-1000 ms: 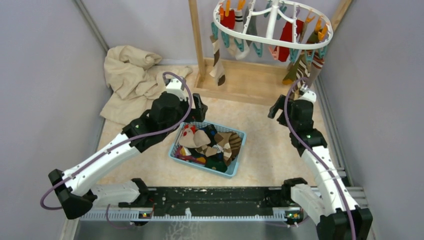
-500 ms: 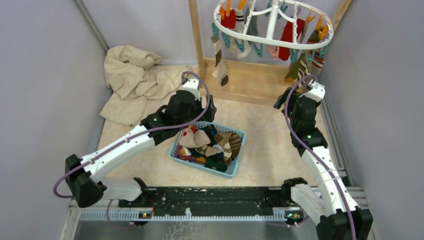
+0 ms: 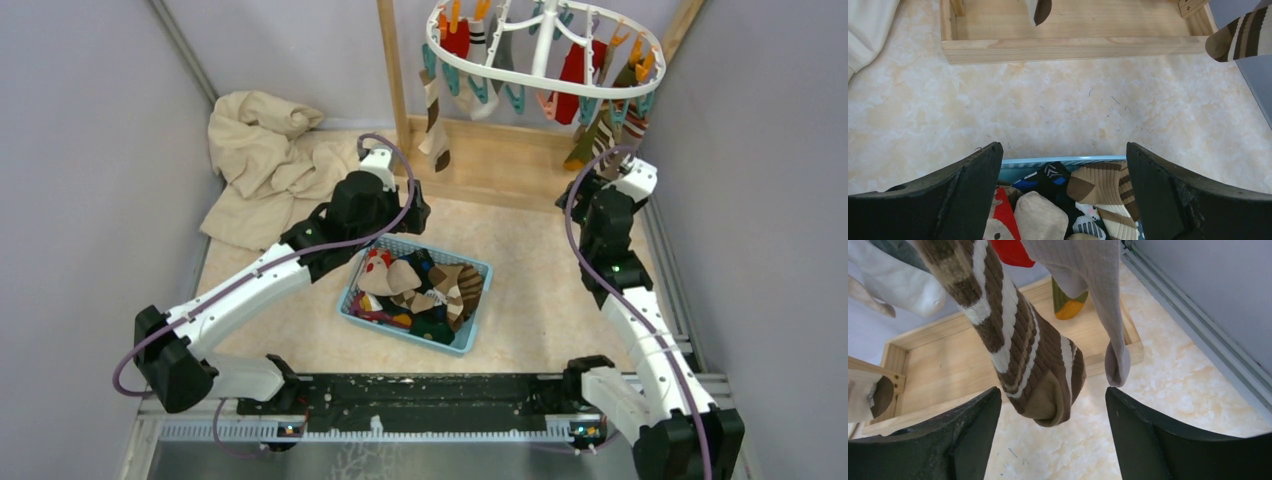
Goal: Remove the socks clipped to the hanger
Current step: Remove the sock from the hanger.
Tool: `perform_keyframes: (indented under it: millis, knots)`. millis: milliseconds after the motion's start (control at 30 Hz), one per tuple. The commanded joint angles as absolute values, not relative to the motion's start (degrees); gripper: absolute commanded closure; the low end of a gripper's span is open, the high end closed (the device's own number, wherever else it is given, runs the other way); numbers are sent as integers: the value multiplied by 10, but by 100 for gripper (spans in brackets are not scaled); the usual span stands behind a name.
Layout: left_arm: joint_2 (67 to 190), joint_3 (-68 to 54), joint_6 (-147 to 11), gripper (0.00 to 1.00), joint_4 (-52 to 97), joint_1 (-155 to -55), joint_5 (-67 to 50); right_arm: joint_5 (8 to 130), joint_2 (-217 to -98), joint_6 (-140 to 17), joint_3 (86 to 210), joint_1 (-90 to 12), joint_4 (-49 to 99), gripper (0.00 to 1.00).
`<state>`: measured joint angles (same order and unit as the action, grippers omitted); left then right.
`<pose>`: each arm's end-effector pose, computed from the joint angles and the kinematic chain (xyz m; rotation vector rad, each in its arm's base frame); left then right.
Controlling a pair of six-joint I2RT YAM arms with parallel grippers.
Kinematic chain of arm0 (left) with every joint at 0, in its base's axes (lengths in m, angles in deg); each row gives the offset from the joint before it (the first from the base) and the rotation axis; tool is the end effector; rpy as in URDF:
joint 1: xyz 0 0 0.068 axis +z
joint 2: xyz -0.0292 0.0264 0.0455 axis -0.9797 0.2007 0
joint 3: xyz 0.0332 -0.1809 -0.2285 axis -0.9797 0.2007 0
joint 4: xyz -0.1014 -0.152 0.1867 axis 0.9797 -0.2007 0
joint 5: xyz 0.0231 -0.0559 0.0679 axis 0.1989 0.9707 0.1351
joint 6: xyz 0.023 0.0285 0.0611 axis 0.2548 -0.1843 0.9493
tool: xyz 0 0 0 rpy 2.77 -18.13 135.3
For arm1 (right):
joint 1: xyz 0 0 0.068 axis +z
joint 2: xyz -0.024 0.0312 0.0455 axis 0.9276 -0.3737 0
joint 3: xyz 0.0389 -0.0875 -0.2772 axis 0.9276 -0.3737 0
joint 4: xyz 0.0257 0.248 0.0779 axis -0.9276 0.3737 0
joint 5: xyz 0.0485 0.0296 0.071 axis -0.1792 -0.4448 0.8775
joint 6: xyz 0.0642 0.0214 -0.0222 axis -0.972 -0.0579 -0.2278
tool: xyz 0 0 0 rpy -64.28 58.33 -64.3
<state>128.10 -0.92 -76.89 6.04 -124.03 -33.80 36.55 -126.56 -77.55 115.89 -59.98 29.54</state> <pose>0.2333 -0.2136 0.3591 0.2352 1.9745 -0.4616 0.2128 0.0052 0.3388 0.5318 1.6706 0.0049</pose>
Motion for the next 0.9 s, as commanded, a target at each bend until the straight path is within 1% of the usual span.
perform_keyframes:
  millis: [0, 100, 133, 233, 267, 367, 400, 533, 667, 767, 867]
  knots:
    - [1273, -22, -760, 1, 79, -1236, -322, 379, -1297, -768, 1182, -604, 226, 26]
    - [1270, -22, -761, 1, 77, -1235, -322, 391, -1319, -775, 1188, -604, 215, 34]
    - [1268, -20, -762, 1, 77, -1236, -322, 393, -1323, -777, 1188, -604, 211, 38]
    - [1261, -16, -764, 1, 76, -1235, -323, 397, -1324, -779, 1189, -604, 209, 58]
    - [1259, -14, -764, 1, 76, -1235, -323, 397, -1321, -781, 1188, -604, 211, 61]
    - [1254, -11, -766, 1, 77, -1236, -323, 394, -1311, -780, 1180, -604, 214, 63]
    - [1254, -11, -766, 1, 77, -1235, -323, 391, -1309, -779, 1179, -604, 216, 66]
    - [1257, -12, -767, 1, 77, -1235, -318, 391, -1301, -776, 1177, -604, 226, 85]
    - [1254, -14, -769, 1, 76, -1235, -316, 406, -1289, -776, 1174, -604, 240, 95]
    - [1256, -19, -767, 1, 81, -1235, -313, 433, -1284, -783, 1169, -604, 261, 100]
    - [1264, -38, -762, 1, 83, -1235, -302, 477, -1285, -795, 1157, -601, 267, 100]
